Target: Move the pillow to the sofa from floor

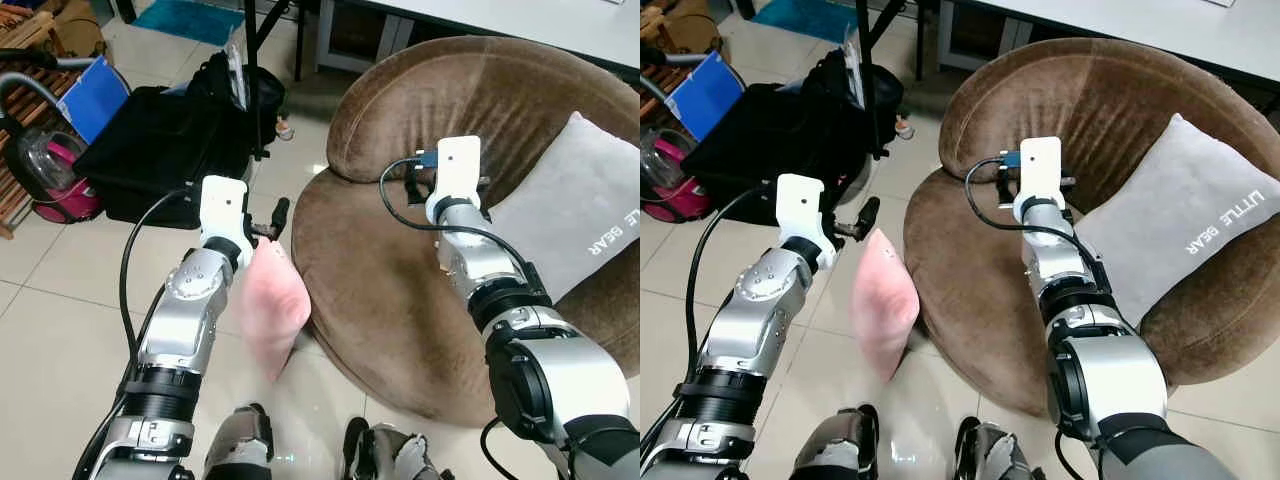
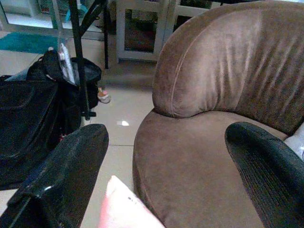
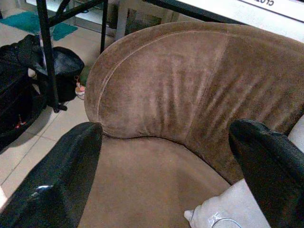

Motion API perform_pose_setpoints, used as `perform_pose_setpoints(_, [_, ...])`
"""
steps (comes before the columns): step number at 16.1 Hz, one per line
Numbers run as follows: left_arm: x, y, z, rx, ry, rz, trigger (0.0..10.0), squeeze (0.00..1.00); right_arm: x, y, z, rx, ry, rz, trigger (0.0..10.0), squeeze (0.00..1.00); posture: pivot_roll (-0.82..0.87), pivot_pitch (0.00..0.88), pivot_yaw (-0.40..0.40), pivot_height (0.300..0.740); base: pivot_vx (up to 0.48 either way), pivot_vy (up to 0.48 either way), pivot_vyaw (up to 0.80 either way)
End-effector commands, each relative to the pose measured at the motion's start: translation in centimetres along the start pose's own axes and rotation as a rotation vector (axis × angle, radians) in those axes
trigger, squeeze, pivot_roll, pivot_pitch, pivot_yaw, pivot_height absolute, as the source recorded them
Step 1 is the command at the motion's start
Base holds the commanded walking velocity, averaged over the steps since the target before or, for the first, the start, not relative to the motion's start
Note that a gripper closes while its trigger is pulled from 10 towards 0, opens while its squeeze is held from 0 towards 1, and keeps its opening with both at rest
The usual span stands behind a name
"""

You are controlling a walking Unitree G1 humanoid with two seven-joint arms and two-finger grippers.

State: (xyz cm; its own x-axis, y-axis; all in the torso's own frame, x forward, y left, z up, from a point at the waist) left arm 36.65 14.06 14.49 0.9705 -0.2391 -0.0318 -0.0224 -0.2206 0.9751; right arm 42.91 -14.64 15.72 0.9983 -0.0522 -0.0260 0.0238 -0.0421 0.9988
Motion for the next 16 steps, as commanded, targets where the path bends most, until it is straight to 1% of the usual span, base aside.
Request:
perform_pose_setpoints(1, [0.2, -0.1, 0.3, 0.018, -0.004, -0.005, 10.0, 0.0, -0.2, -1.1, 0.4, 0.009, -0.012, -0.041, 10.0, 1.0, 0.25, 0.141, -0.089, 0.74, 0.0, 0.0, 0.0])
perform_pose_setpoints(2, [0.3, 0.2, 0.4, 0.032, -0.013, 0.007, 10.0, 0.0, -0.2, -0.9, 0.3, 0.008, -0.007, -0.035, 10.0, 1.0, 0.25, 0.144, -0.087, 0.74, 0.0, 0.0, 0.0])
perform_pose_setpoints(3, [0.2, 0.2, 0.7, 0.039, -0.022, 0.009, 10.0, 0.0, -0.3, -1.2, 0.6, 0.006, -0.013, -0.038, 10.0, 1.0, 0.24, 0.15, -0.085, 0.74, 0.0, 0.0, 0.0])
perform_pose_setpoints(5, [0.2, 0.0, 1.2, 0.029, -0.041, 0.005, 10.0, 0.0, -0.5, -1.7, 0.8, 0.001, -0.015, -0.047, 10.0, 1.0, 0.23, 0.15, -0.089, 0.74, 0.0, 0.0, 0.0])
perform_pose_setpoints(7, [0.4, -0.2, 1.3, 0.023, -0.039, 0.0, 10.0, 0.0, -0.5, -1.8, 0.8, 0.007, -0.017, -0.048, 10.0, 1.0, 0.22, 0.149, -0.088, 0.74, 0.0, 0.0, 0.0])
perform_pose_setpoints(8, [0.4, -0.1, 1.5, 0.018, -0.043, 0.0, 10.0, 0.0, -0.5, -1.9, 0.9, -0.03, -0.024, -0.076, 10.0, 0.89, 0.22, 0.15, -0.085, 0.74, 0.0, 0.0, 0.0])
perform_pose_setpoints(9, [0.5, -0.2, 1.5, 0.009, -0.046, -0.004, 10.0, 0.0, -0.4, -1.8, 0.9, -0.019, -0.025, -0.072, 10.0, 0.0, 0.22, 0.152, -0.086, 0.74, 0.0, 0.0, 0.0])
perform_pose_setpoints(10, [0.5, -0.1, 1.5, -0.004, -0.049, 0.0, 10.0, 0.0, -0.4, -1.7, 0.8, -0.016, -0.022, -0.071, 10.0, 0.0, 0.22, 0.153, -0.086, 0.74, 0.0, 0.0, 0.0])
perform_pose_setpoints(12, [0.5, -0.1, 1.4, 0.002, -0.042, 0.003, 10.0, 0.0, -0.5, -2.0, 0.3, -0.012, -0.005, -0.08, 10.0, 0.0, 0.22, 0.157, -0.084, 0.74, 0.0, 0.0, 0.0])
perform_pose_setpoints(13, [0.5, 0.0, 1.5, 0.008, -0.042, 0.005, 10.0, 0.0, -0.5, -2.1, 0.1, -0.011, 0.0, -0.083, 10.0, 0.0, 0.22, 0.157, -0.085, 0.74, -0.446, 0.0, 0.0])
perform_pose_setpoints(15, [0.5, 0.0, 1.5, 0.003, -0.046, 0.005, 10.0, 0.0, -0.5, -2.1, -0.1, -0.013, 0.012, -0.087, 10.0, 0.0, 0.22, 0.161, -0.085, 0.74, -0.392, -0.277, 0.0])
perform_pose_setpoints(16, [0.5, 0.2, 1.6, -0.022, -0.049, 0.013, 10.0, 0.0, -0.6, -2.2, 0.0, -0.015, 0.009, -0.088, 10.0, 0.0, 0.22, 0.163, -0.086, 0.74, -0.244, -0.412, 0.0])
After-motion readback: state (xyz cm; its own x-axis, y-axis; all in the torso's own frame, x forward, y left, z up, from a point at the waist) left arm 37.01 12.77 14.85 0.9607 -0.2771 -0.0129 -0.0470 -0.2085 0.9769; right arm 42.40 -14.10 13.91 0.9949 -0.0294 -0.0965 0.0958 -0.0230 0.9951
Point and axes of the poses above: a point about 5 cm out from each wrist's last joint towards the gripper, its own x axis pointing out of the wrist towards the gripper, its own y axis along the axis of the wrist's last joint, z = x × y, the point moved 3 cm from there along x, pointing out of the wrist towards the gripper, and after that the axes turned 10 degrees about x, right-handed, at the moved point
